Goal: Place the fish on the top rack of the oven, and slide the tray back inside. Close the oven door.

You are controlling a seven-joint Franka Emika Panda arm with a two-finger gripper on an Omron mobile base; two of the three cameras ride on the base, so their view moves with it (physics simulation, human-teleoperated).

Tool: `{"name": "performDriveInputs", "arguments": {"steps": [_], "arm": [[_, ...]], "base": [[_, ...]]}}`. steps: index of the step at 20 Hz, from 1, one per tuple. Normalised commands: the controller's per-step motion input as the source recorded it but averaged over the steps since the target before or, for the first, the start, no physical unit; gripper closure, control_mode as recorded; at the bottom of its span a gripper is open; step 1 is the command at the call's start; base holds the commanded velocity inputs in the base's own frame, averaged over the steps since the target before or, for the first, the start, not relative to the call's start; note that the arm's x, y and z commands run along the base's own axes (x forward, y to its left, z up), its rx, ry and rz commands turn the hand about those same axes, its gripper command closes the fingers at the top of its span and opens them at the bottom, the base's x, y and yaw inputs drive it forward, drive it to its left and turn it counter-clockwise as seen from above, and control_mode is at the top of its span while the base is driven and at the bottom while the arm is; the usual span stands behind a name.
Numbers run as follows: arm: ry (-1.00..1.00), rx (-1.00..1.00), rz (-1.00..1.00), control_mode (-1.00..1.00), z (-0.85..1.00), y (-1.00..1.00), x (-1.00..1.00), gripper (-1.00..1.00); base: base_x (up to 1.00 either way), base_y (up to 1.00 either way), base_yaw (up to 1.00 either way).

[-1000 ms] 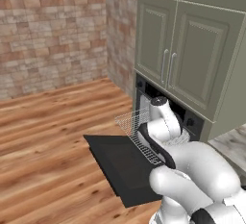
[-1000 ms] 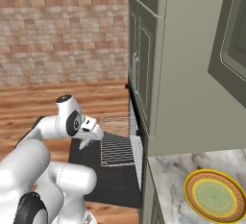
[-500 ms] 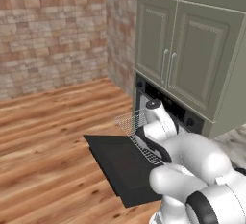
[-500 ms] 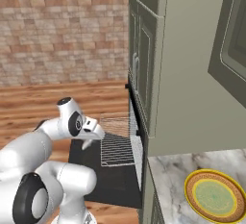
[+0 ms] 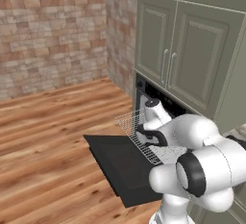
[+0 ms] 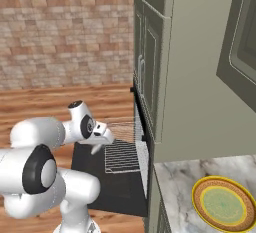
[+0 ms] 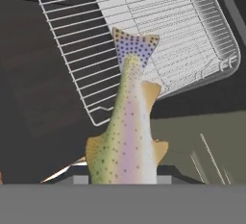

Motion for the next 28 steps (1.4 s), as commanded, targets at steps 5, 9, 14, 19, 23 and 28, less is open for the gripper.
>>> {"name": "performDriveInputs", "arguments": {"steps": [5,9,14,19,23,28], "arm": [[0.03,0.00,0.00,-1.00,-0.17,0.00,0.35,1.00],[0.01,0.00,0.00,-1.00,-0.18,0.00,0.32,1.00],[0.00,0.00,0.00,-1.00,-0.15,0.00,0.29,1.00],[0.00,0.00,0.00,-1.00,-0.18,0.00,0.29,1.00],[0.00,0.00,0.00,-1.00,-0.23,0.00,0.27,1.00],[0.00,-0.02,0.00,-1.00,-0.27,0.00,0.25,1.00]], "base": [[0.00,0.00,0.00],[0.00,0.00,0.00],[0.00,0.00,0.00],[0.00,0.00,0.00],[0.00,0.00,0.00],[0.00,0.00,0.00]]}}
